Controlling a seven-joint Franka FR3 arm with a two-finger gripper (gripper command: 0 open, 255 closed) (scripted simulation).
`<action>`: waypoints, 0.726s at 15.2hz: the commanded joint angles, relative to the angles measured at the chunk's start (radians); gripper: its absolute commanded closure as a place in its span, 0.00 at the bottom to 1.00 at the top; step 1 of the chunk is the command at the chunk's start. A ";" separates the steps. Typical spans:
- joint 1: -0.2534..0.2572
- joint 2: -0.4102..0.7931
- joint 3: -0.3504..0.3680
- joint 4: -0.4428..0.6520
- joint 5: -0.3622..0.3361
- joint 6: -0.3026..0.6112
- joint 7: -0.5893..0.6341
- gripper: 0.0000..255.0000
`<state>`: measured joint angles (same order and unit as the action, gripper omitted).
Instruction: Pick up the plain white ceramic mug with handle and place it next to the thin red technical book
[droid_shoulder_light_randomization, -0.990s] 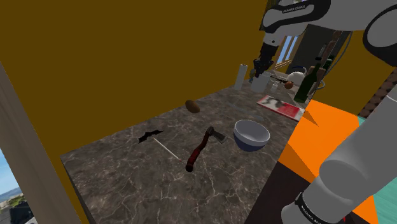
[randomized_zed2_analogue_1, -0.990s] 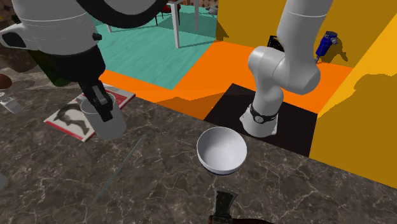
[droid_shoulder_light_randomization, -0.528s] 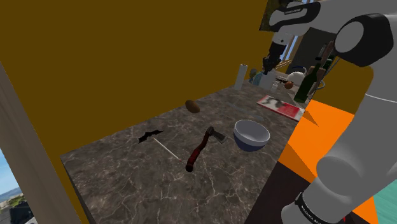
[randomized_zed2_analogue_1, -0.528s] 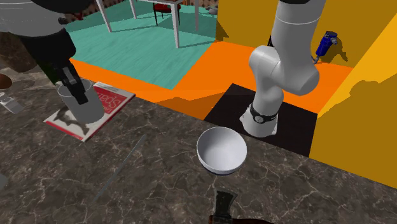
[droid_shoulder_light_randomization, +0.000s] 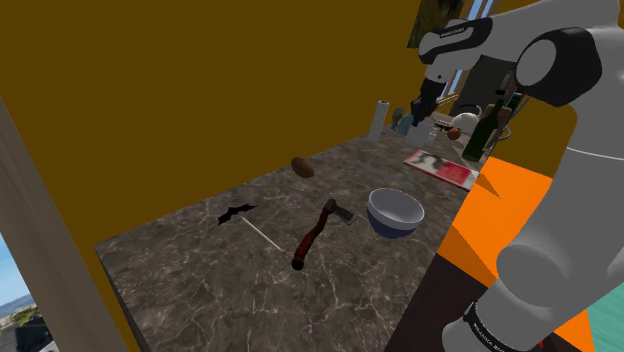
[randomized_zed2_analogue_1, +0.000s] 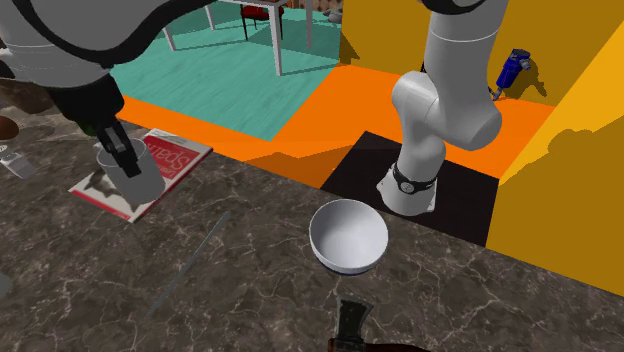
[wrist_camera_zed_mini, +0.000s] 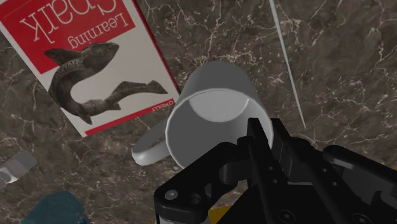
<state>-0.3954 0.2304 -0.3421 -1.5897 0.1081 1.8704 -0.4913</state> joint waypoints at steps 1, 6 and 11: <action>0.001 0.000 0.001 -0.027 0.001 0.027 -0.001 1.00; 0.002 0.007 0.002 -0.084 0.005 0.091 -0.006 1.00; 0.002 0.021 0.005 -0.134 0.012 0.154 -0.012 1.00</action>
<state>-0.3926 0.2485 -0.3375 -1.7131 0.1188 2.0105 -0.5011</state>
